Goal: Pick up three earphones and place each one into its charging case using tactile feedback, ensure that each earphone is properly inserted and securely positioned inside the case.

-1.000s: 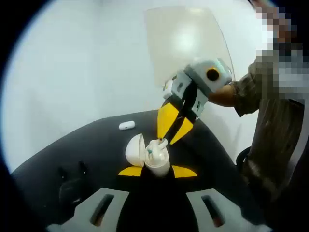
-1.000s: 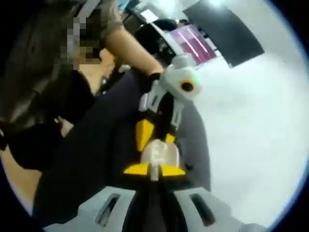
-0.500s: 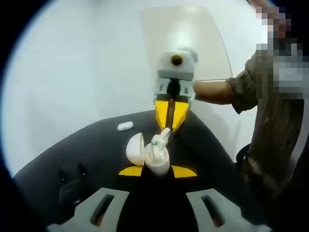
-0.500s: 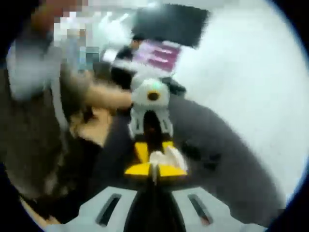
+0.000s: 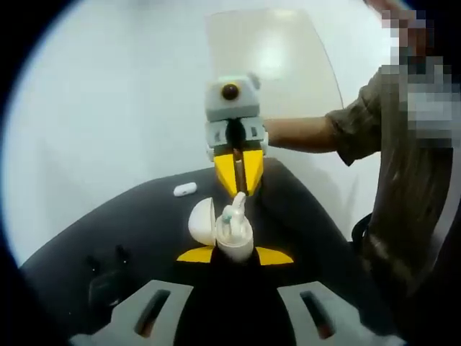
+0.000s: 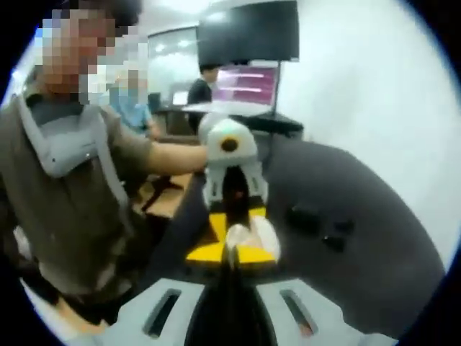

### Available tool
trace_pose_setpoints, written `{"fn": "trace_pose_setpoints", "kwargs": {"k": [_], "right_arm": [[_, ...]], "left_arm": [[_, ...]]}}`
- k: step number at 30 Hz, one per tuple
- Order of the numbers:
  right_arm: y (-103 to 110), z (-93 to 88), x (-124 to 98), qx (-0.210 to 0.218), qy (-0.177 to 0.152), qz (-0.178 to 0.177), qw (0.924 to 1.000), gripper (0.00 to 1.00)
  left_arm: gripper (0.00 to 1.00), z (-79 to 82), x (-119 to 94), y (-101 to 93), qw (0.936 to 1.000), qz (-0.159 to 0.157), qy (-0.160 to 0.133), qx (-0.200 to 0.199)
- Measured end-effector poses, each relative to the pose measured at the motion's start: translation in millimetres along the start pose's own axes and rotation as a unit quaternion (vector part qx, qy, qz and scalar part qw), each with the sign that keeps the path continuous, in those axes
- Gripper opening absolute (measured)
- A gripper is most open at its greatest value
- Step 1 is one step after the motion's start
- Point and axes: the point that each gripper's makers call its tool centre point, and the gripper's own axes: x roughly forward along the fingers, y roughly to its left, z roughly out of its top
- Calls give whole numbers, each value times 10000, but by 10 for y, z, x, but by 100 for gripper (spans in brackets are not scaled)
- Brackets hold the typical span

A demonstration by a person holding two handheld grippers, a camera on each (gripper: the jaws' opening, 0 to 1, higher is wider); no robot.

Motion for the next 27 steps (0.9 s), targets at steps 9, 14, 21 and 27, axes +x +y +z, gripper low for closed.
{"fn": "trace_pose_setpoints", "kwargs": {"k": [9,14,21,27], "right_arm": [[-29,-22,-4,-149,34,12,9999,9],[-51,57,-111,-181,-300,-219,9991,10],[-185,-93,-170,254,-853,-703,9936,38],[-200,-300,68,39,-719,-633,9954,39]], "left_arm": [[17,6,3,-12,10000,-24,-9,27],[17,9,2,-11,10000,-27,-11,16],[17,7,4,-5,10000,-28,-9,1],[16,21,0,16,9999,-27,-46,-115]]}}
